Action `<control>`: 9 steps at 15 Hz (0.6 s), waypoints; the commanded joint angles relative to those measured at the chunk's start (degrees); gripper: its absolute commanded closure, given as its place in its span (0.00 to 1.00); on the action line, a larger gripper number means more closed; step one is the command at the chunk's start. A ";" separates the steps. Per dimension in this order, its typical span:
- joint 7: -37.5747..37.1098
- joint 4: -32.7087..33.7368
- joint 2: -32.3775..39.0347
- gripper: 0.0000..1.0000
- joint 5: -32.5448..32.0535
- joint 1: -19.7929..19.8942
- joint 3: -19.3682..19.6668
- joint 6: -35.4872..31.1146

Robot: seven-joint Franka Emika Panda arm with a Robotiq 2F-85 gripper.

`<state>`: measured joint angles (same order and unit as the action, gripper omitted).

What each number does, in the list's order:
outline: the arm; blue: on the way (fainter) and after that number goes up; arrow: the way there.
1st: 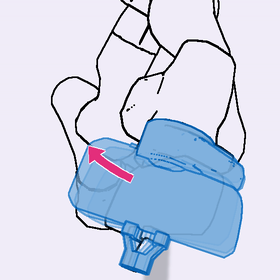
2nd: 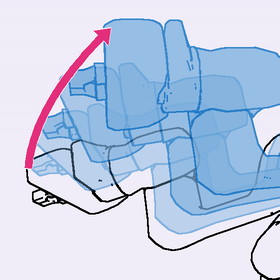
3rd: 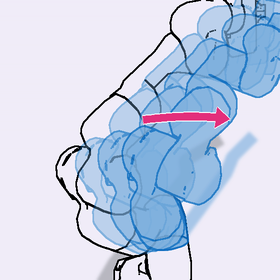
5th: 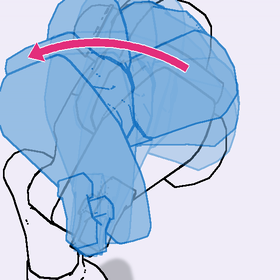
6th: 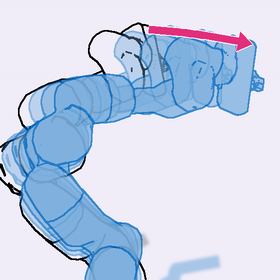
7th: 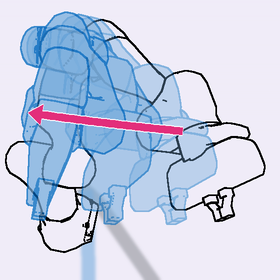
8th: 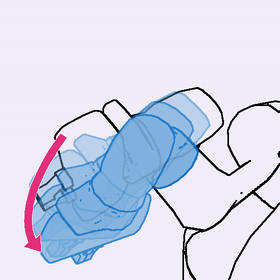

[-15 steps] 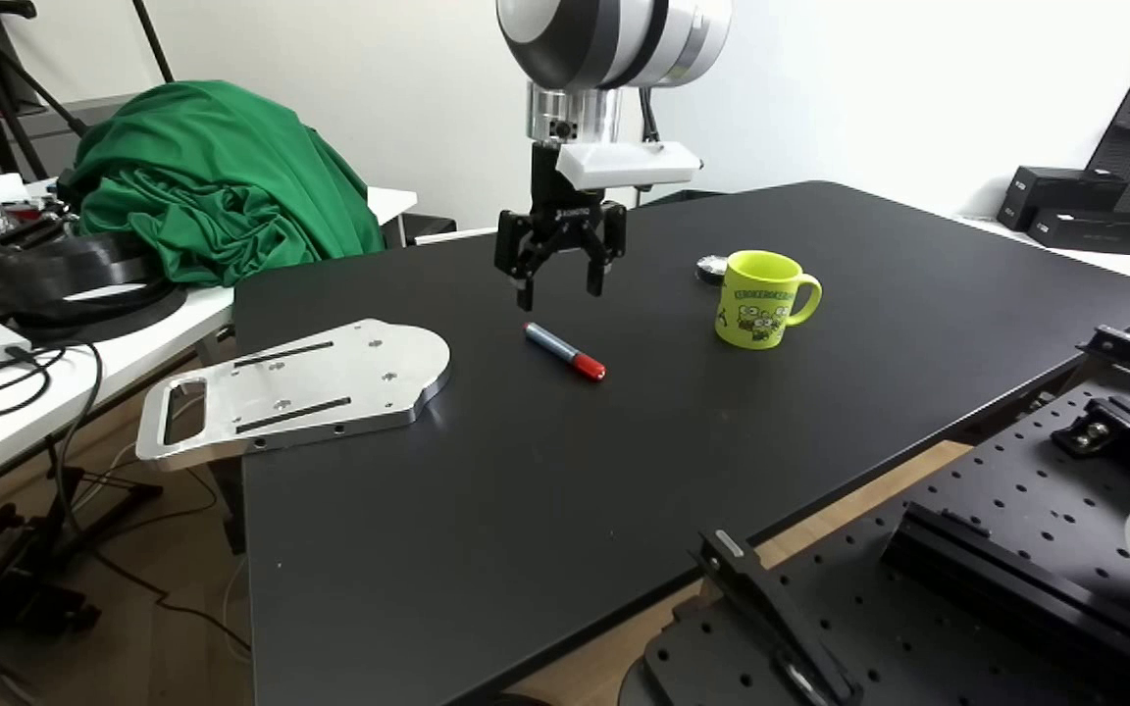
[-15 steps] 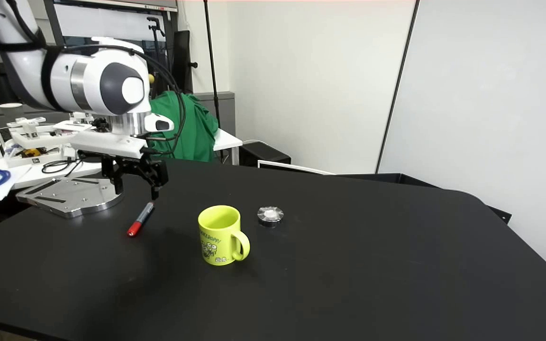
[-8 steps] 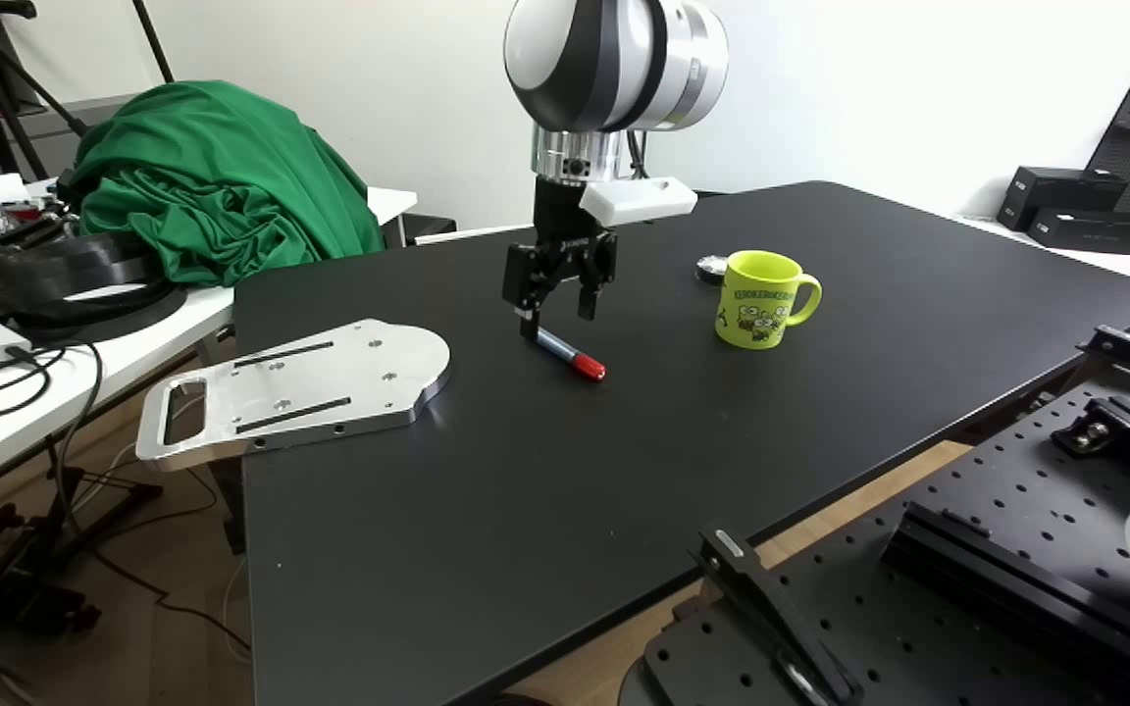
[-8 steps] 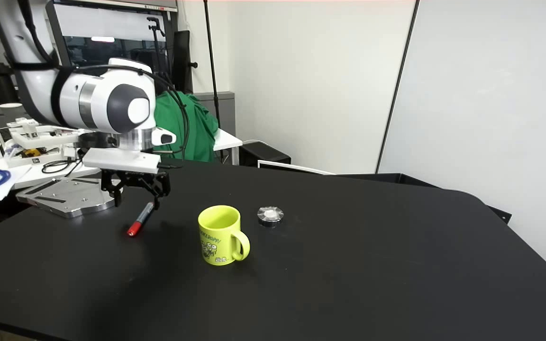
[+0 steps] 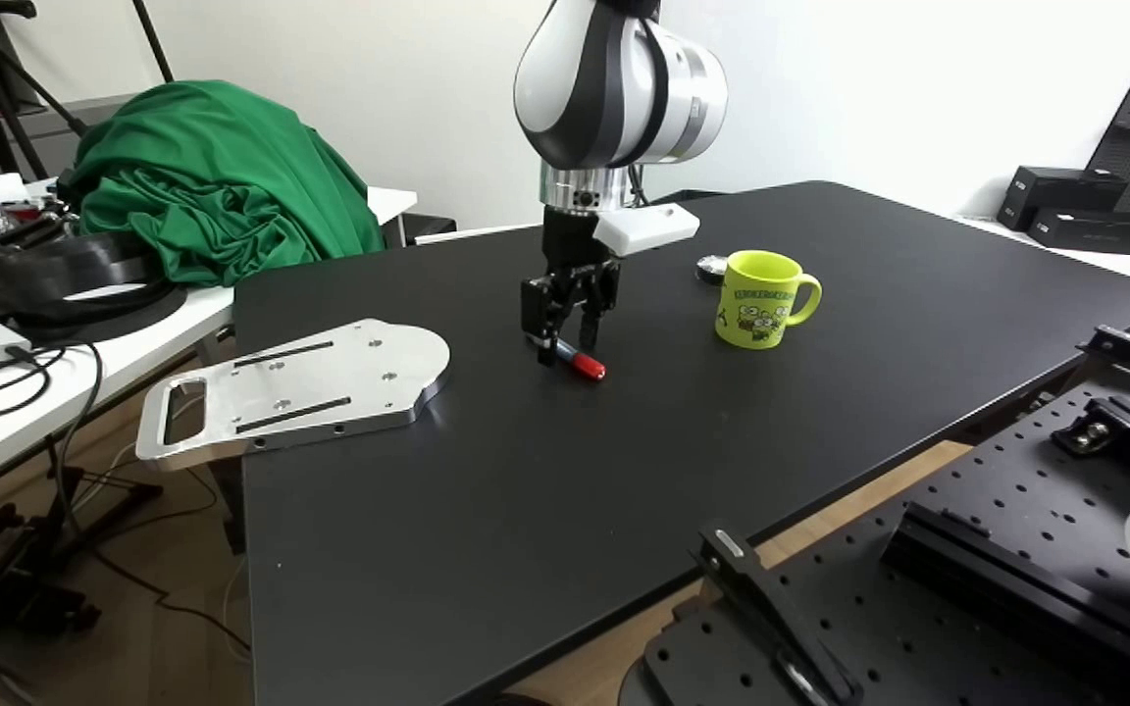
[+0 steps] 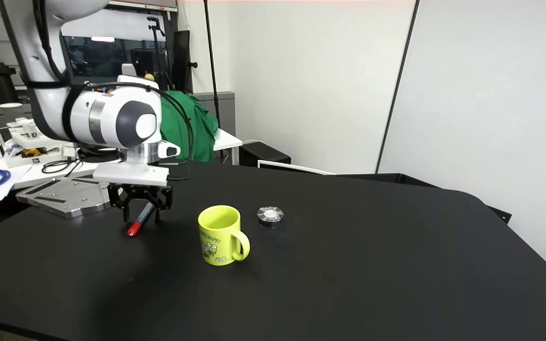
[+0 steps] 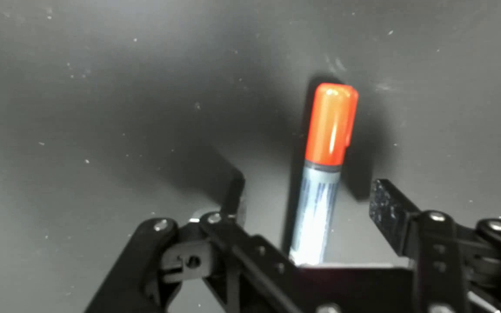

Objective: Put the sharpie in the mug

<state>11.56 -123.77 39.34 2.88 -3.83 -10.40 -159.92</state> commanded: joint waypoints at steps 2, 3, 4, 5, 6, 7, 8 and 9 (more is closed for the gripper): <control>0.09 1.91 2.16 0.62 -1.51 1.47 0.13 -0.68; 0.01 1.94 2.17 0.69 -1.53 1.55 0.19 -0.69; -0.13 1.99 2.18 0.75 -1.37 1.67 0.11 -0.70; -0.42 2.05 2.14 0.81 -1.19 1.62 0.05 -0.66; -0.68 2.03 2.07 0.88 -1.01 1.56 -0.03 -0.52; -1.03 2.00 2.03 0.93 -0.83 1.44 -0.08 -0.51; -1.59 1.93 1.92 0.98 -0.69 1.20 0.05 -0.42; -2.17 1.88 1.84 0.94 -0.50 1.04 0.23 -0.20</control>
<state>11.37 -123.14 39.55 2.31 -3.07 -10.41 -159.89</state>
